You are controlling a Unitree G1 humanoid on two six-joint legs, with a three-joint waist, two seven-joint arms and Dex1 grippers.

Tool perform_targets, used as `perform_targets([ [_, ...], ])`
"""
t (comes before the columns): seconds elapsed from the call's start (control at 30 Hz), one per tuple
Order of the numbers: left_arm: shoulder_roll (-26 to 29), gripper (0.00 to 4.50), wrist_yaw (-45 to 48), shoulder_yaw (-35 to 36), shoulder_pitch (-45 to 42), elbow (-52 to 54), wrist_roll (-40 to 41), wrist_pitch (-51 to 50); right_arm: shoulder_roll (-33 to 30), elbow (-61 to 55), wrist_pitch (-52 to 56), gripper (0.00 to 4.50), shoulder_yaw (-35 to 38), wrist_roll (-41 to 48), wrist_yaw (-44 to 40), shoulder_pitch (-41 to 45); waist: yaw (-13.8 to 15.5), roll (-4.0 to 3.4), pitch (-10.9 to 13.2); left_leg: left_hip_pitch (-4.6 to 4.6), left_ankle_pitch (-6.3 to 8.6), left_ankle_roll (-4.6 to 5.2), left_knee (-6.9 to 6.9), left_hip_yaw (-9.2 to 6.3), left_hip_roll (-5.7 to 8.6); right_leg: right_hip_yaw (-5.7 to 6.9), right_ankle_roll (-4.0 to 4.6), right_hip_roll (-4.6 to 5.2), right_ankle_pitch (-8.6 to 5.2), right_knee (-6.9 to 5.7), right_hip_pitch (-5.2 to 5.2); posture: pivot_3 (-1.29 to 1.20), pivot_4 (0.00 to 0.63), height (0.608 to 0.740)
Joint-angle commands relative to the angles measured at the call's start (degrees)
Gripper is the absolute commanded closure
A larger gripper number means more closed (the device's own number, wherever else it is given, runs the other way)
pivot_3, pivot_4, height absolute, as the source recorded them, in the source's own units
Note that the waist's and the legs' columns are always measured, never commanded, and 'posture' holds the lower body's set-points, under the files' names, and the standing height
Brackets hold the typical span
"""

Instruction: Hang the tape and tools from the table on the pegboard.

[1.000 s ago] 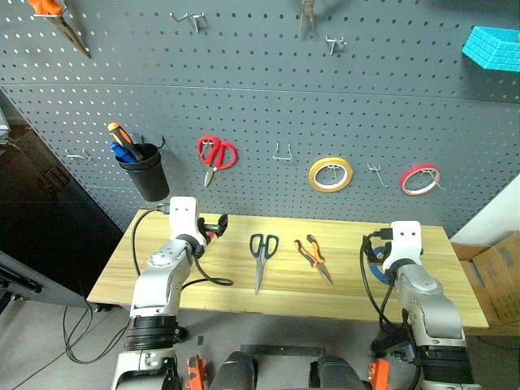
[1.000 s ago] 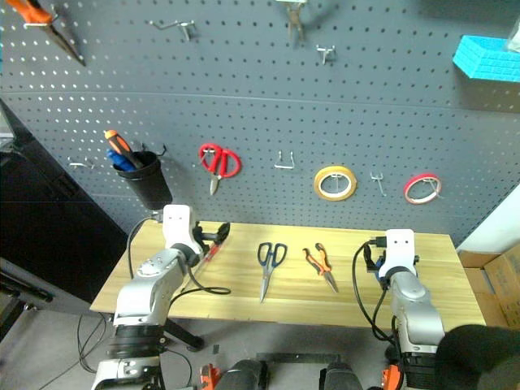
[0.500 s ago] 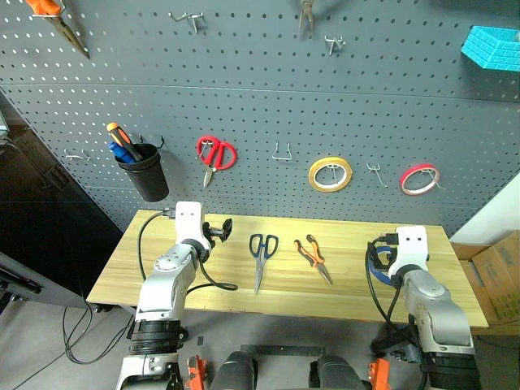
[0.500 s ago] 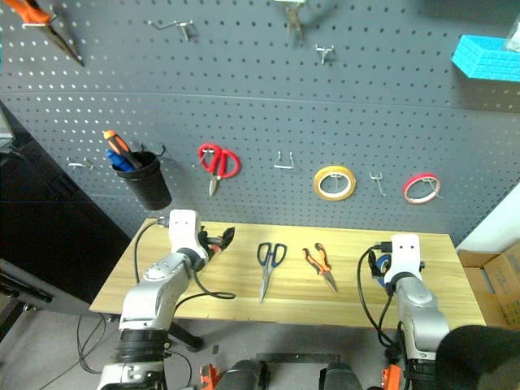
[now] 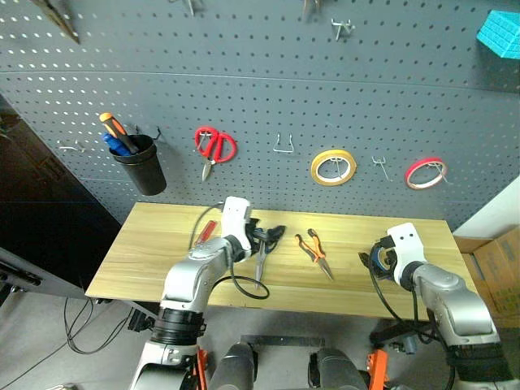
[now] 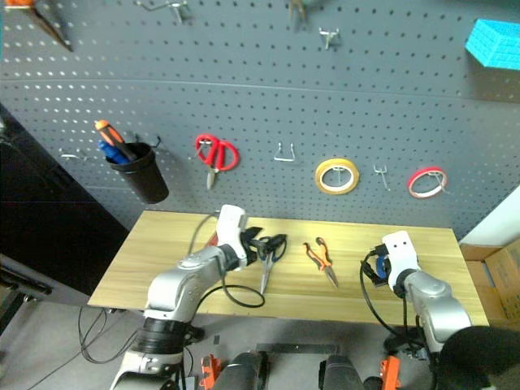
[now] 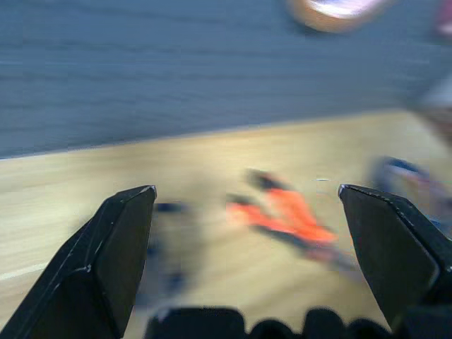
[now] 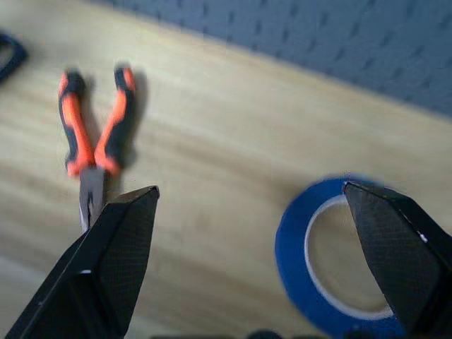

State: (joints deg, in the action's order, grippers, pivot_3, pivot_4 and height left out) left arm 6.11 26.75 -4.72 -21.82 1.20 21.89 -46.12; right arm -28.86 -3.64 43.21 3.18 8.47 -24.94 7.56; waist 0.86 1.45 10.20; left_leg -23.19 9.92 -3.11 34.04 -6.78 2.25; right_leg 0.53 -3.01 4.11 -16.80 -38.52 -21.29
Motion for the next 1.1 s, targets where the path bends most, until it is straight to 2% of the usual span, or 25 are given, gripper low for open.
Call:
perform_targets([
  [0.03,-3.25,0.04,4.25,-2.37,-2.79,-1.4,4.7,-4.1,-2.28,5.23,0.56,0.0,0.02,0.92,-3.61,3.65,-0.44,0.03,0.54,-0.1,0.0,0.01,0.0,-0.01,-0.01,0.03,0.0,-0.01,0.0,0.01,-0.07,0.06,0.213,0.74],
  [0.27,-9.54,0.04,6.07,-5.78,-5.49,-9.13,5.41,-5.36,-2.8,16.84,-1.34,0.0,-1.74,-0.22,-7.09,10.72,-1.13,0.09,2.77,-0.38,0.04,0.07,0.01,-0.01,0.0,0.07,-0.1,0.0,-0.05,-0.01,-0.3,0.05,0.261,0.74],
  [0.63,-11.39,0.04,6.33,-7.36,-6.04,-14.09,3.64,-2.69,-1.64,29.26,-1.4,0.0,-4.21,-0.65,-10.54,16.75,-1.12,0.27,4.76,-0.87,0.04,0.07,0.1,0.02,0.02,0.03,0.1,0.03,0.13,-0.08,-0.78,0.06,0.297,0.74],
  [0.73,-11.26,0.0,6.3,-7.4,-5.69,-13.68,3.72,-2.97,-1.61,31.76,-1.23,0.52,-3.7,-0.52,-10.38,17.9,-1.11,0.34,4.86,-0.86,0.04,0.06,0.11,0.04,0.0,0.01,0.03,0.04,0.12,-0.09,-0.79,0.06,0.296,0.74],
  [1.03,-12.19,0.0,6.33,-7.7,-6.44,-14.21,3.81,-2.74,-2.34,32.47,-2.62,3.58,-3.54,-0.79,-10.24,18.4,-1.11,0.34,4.93,-0.88,0.04,0.06,0.12,0.04,0.0,0.01,-0.19,0.04,0.01,-0.06,-0.79,0.03,0.288,0.74],
  [1.07,-12.25,0.0,6.44,-7.75,-6.58,-14.35,3.75,-2.65,-2.36,32.3,-2.73,3.86,-3.55,-0.85,-10.12,18.32,-1.13,0.34,4.93,-0.88,0.04,0.06,0.12,0.04,0.0,0.01,-0.19,0.04,0.01,-0.06,-0.79,0.03,0.287,0.74],
  [1.1,-12.32,0.0,6.57,-7.7,-6.91,-14.84,3.65,-2.43,-2.37,32.25,-3.0,3.95,-3.58,-0.93,-10.05,18.27,-1.14,0.34,4.94,-0.88,0.04,0.06,0.12,0.04,0.0,0.01,-0.2,0.04,0.01,-0.06,-0.79,0.02,0.282,0.74],
])
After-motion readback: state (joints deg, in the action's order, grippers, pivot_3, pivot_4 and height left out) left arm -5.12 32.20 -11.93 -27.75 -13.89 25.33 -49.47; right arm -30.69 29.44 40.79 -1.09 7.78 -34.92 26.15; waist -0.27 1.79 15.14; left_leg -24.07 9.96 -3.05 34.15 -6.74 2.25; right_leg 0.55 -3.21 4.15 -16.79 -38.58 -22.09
